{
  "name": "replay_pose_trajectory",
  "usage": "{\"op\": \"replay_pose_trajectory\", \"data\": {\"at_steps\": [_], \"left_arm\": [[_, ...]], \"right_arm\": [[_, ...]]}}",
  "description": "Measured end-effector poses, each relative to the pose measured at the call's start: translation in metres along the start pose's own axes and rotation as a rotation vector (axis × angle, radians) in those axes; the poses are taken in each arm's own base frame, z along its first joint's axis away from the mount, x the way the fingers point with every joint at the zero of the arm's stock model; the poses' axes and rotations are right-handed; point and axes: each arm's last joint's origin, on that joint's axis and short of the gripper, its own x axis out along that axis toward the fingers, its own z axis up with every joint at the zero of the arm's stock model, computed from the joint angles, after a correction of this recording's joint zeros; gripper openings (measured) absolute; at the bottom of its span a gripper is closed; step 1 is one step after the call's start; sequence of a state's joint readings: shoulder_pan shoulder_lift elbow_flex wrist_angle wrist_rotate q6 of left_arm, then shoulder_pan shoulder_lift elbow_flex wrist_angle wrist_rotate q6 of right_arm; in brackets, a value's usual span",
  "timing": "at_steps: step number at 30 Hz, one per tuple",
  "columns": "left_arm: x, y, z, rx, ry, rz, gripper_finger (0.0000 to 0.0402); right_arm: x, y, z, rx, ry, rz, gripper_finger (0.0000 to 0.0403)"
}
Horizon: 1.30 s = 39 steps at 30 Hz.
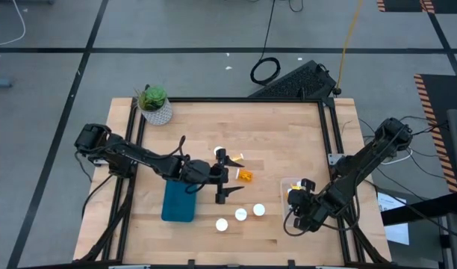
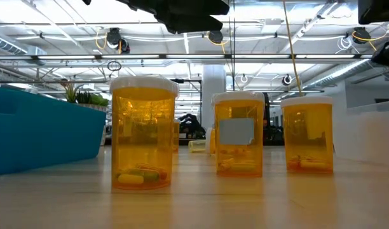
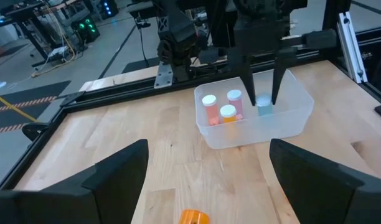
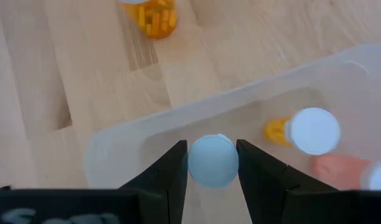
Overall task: Pick and place medicine bottles into bin by pill shape (circle, oval)
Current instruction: Put the blue bottled tablet into the transparent bin, then put the yellow bottled tablet into the transparent bin
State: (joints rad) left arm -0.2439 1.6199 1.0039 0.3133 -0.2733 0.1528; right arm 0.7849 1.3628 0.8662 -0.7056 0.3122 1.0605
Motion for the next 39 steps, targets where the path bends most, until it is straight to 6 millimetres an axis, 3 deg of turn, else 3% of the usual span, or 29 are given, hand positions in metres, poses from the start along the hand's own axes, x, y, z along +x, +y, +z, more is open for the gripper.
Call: {"op": "replay_pose_trajectory", "data": {"at_steps": [9,15,29,39], "left_arm": [[0.0,0.0,-0.003,0.008,0.027,-0.004,0.0335],[0.0,0.001,-0.003,0.007,0.027,-0.001,0.0335],[0.001,0.004,-0.005,-0.015,0.045,0.007,0.0335],[0.004,0.019,-0.013,-0.054,0.112,0.041,0.0335]], "right_arm": [[0.014,-0.007,-0.009,0.004,-0.002,0.013,0.0158],[0.014,-0.006,-0.009,0.001,-0.012,0.029,0.0175],[-0.023,-0.017,0.0,0.041,-0.118,0.161,0.0196],[-0.055,-0.047,0.022,0.016,-0.327,0.179,0.0196]]}}
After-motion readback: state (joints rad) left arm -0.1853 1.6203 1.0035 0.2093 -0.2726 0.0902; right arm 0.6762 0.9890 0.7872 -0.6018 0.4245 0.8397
